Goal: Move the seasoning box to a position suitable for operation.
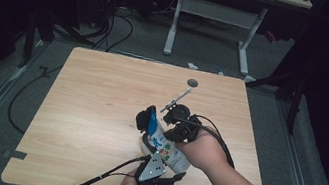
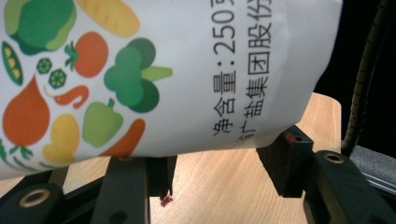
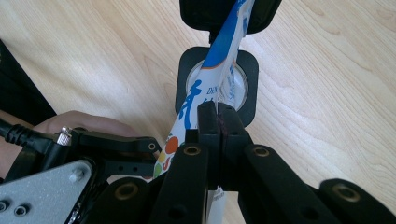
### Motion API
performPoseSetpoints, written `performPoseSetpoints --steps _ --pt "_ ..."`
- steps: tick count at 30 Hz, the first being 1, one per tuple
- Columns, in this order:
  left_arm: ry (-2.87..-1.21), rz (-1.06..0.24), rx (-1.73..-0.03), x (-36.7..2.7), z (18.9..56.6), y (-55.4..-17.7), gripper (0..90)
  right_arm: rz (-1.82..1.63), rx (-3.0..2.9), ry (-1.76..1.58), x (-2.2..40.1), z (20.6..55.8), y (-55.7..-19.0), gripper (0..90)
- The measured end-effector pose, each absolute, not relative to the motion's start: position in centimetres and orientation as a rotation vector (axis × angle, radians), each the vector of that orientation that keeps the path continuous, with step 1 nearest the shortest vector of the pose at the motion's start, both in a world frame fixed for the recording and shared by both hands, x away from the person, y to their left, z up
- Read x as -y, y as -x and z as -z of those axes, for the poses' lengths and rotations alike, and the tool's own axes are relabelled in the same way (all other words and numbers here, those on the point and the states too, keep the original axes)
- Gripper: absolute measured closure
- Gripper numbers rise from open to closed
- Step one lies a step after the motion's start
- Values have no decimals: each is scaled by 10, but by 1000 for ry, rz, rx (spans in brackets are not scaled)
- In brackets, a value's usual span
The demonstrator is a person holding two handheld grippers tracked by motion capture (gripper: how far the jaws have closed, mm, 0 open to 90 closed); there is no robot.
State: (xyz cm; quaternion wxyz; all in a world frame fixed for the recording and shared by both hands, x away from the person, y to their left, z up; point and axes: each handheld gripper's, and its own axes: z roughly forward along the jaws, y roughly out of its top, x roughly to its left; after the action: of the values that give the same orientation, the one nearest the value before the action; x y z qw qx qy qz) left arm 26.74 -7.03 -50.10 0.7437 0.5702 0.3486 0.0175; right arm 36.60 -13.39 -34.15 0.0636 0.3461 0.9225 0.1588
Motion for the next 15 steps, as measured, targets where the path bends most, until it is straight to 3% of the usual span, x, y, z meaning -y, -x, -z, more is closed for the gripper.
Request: performPoseSetpoints --steps 15 --pt "-1266 -34 -772 67 510 -267 528 -480 -2784 -1066 137 341 -364 900"
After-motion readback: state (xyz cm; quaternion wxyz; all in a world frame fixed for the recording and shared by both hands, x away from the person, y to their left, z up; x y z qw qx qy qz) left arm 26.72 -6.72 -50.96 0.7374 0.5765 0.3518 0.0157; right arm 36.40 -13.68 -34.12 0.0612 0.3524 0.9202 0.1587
